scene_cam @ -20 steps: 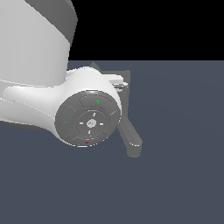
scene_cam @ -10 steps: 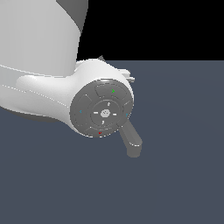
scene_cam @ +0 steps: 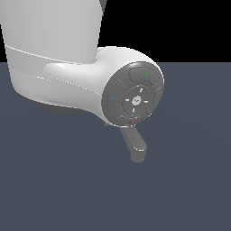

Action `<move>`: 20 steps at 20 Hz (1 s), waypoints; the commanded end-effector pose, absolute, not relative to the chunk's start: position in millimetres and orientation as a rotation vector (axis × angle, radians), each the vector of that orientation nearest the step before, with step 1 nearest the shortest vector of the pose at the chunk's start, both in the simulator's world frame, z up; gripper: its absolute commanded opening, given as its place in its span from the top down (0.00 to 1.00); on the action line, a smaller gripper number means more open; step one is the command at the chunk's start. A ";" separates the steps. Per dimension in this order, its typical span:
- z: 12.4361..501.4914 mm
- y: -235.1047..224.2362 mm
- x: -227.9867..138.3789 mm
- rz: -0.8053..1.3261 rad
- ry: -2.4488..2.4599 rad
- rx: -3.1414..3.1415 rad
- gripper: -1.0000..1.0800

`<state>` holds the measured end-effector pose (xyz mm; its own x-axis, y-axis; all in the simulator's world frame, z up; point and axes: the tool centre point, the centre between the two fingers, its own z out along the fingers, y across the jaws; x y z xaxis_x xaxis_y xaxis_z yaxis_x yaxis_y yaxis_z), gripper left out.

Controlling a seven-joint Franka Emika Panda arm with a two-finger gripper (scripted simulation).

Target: Turn on the faucet by rotating a designated handle.

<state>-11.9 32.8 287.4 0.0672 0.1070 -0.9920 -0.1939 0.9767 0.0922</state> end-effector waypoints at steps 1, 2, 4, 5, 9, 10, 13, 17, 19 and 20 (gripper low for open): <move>288.3 29.2 -8.7 0.190 1.569 -0.143 1.00; 291.1 26.5 -8.2 0.190 1.568 -0.143 1.00; 292.4 26.2 -10.4 0.230 1.498 -0.088 1.00; 292.8 23.2 -9.7 0.228 1.501 -0.090 1.00; 294.7 11.3 -6.9 0.221 1.513 -0.100 1.00; 295.2 8.4 -6.2 0.219 1.516 -0.102 1.00; 296.7 -0.4 -4.1 0.214 1.525 -0.109 1.00; 298.8 -12.2 -1.2 0.207 1.537 -0.118 1.00; 299.9 -18.0 0.3 0.204 1.543 -0.123 1.00; 300.4 -20.9 1.0 0.202 1.546 -0.125 1.00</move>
